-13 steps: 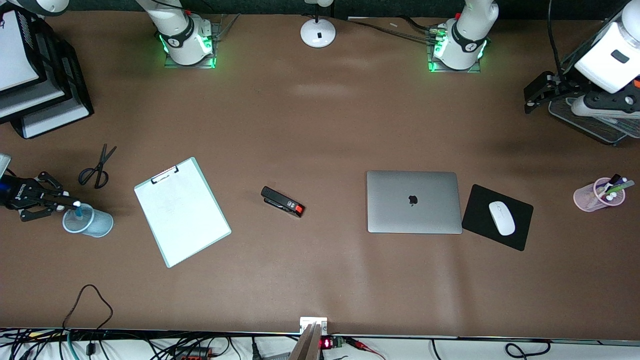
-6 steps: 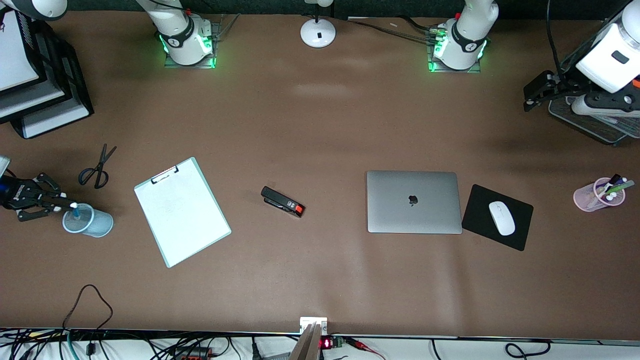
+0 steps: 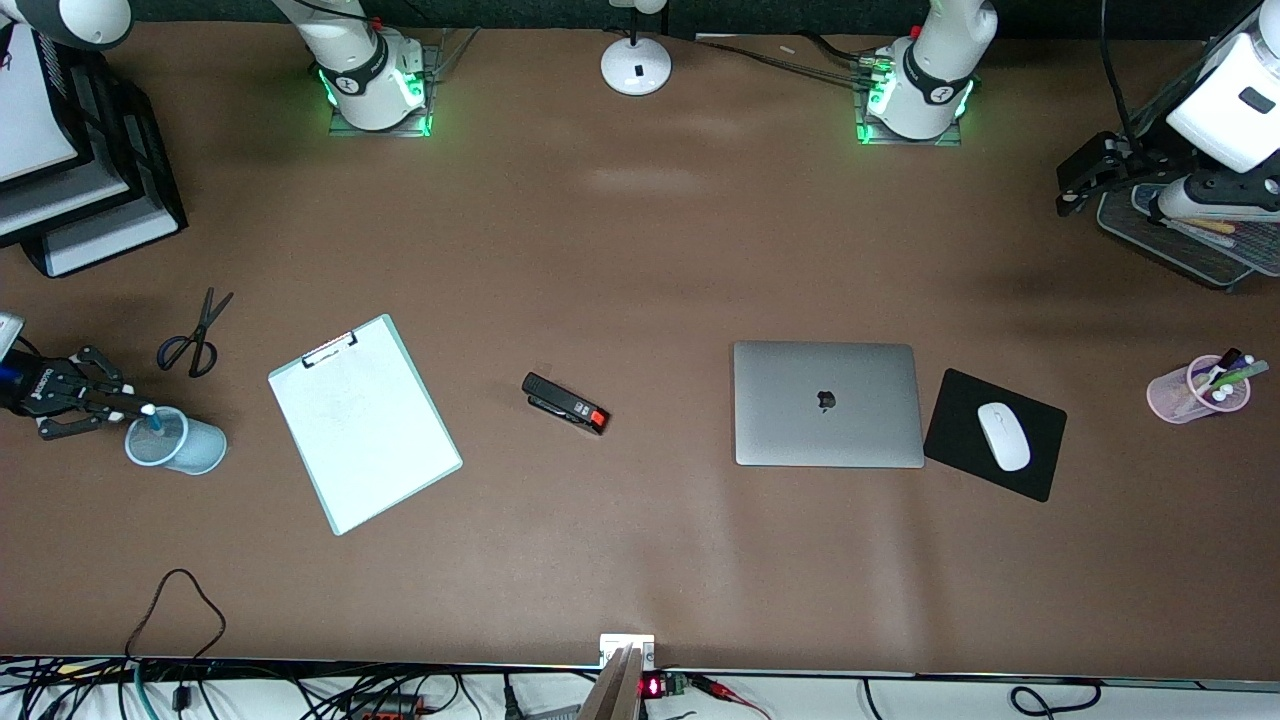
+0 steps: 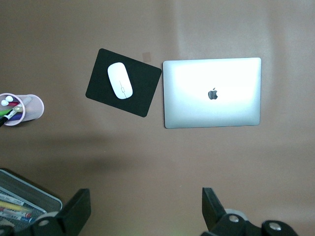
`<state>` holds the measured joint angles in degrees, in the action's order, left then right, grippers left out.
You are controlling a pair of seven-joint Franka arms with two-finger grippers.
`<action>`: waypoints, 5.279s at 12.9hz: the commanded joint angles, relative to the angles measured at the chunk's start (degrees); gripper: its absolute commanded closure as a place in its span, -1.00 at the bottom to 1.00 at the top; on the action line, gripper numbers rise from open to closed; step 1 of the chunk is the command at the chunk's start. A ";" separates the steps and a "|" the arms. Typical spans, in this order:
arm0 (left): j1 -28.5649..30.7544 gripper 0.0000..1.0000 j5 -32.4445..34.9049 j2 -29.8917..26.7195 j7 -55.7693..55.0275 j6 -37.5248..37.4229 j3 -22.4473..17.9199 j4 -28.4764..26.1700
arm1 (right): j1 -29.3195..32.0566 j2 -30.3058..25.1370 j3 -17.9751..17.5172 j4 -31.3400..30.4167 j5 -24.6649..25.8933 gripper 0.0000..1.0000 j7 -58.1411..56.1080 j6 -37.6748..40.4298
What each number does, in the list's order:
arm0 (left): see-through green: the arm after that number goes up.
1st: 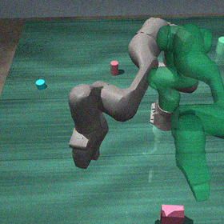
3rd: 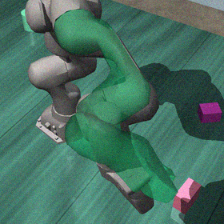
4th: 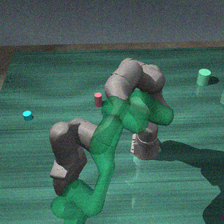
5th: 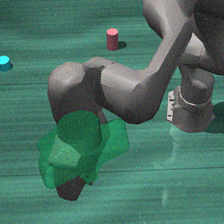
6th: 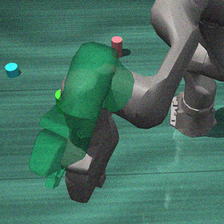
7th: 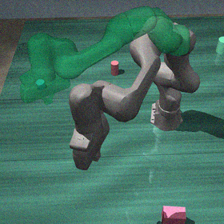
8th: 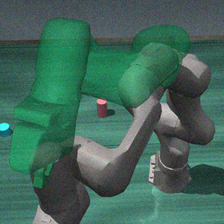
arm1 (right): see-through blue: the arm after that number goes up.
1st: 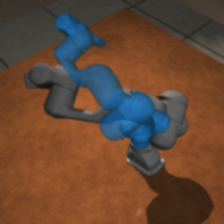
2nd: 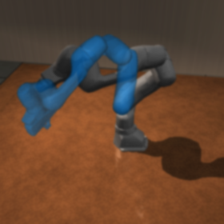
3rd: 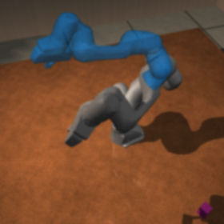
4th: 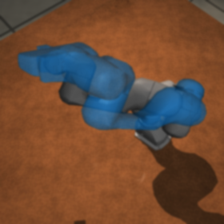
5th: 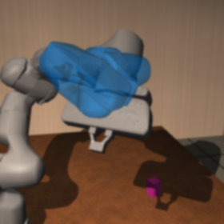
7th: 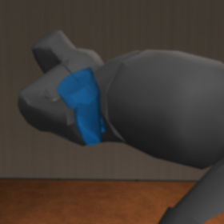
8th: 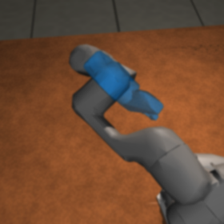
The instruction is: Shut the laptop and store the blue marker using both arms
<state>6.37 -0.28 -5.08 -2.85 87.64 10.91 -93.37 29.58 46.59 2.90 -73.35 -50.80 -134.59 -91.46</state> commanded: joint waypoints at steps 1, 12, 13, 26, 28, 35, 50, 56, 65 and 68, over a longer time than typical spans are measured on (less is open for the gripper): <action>-0.30 -1.00 -1.30 -1.69 1.54 1.04 -0.98 -1.64 | 1.18 2.62 -0.70 1.89 -2.64 0.95 -0.24 0.32; -0.04 -1.00 -0.60 -0.29 1.71 2.88 -0.62 -1.11 | 1.45 4.38 -0.70 1.98 -4.83 0.95 -1.65 -2.06; -0.04 -1.00 -0.51 -0.29 1.71 3.24 -0.63 -1.12 | 1.45 4.47 -0.70 1.98 -4.84 0.95 -1.65 -2.06; -0.57 -1.00 -0.51 0.15 1.01 5.17 0.08 -1.64 | 1.97 1.59 -0.44 2.07 0.51 -1.00 14.66 4.00; -0.57 -1.00 -0.51 0.24 1.01 5.17 0.08 -1.64 | 1.45 -2.10 -0.52 2.07 4.11 -1.00 21.43 4.09; -0.57 -1.00 -0.51 0.24 0.92 5.17 0.17 -1.64 | -3.64 -11.61 -0.70 5.04 14.30 -1.00 48.43 11.39; -0.57 -1.00 -0.60 0.33 0.66 5.26 0.17 -1.55 | -26.94 -23.37 -0.61 5.60 29.70 -1.00 110.45 10.42; -0.39 -1.00 -0.60 0.33 0.57 5.18 0.08 -1.47 | -32.48 -31.64 -0.61 -0.11 45.61 -1.00 128.92 14.28; -0.13 -1.00 -0.69 0.24 0.57 5.17 0.08 -1.47 | -32.83 -36.39 5.63 -4.95 52.20 -1.00 132.48 13.15; -0.13 -1.00 -0.60 0.24 0.66 5.17 0.08 -1.47 | -32.83 -41.91 5.54 -13.63 52.20 -1.00 132.48 6.75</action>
<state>5.93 -0.28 -4.61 -2.86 92.33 10.95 -94.68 -2.53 10.60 8.06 -78.74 0.44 -2.90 -80.33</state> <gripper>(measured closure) 0.000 0.000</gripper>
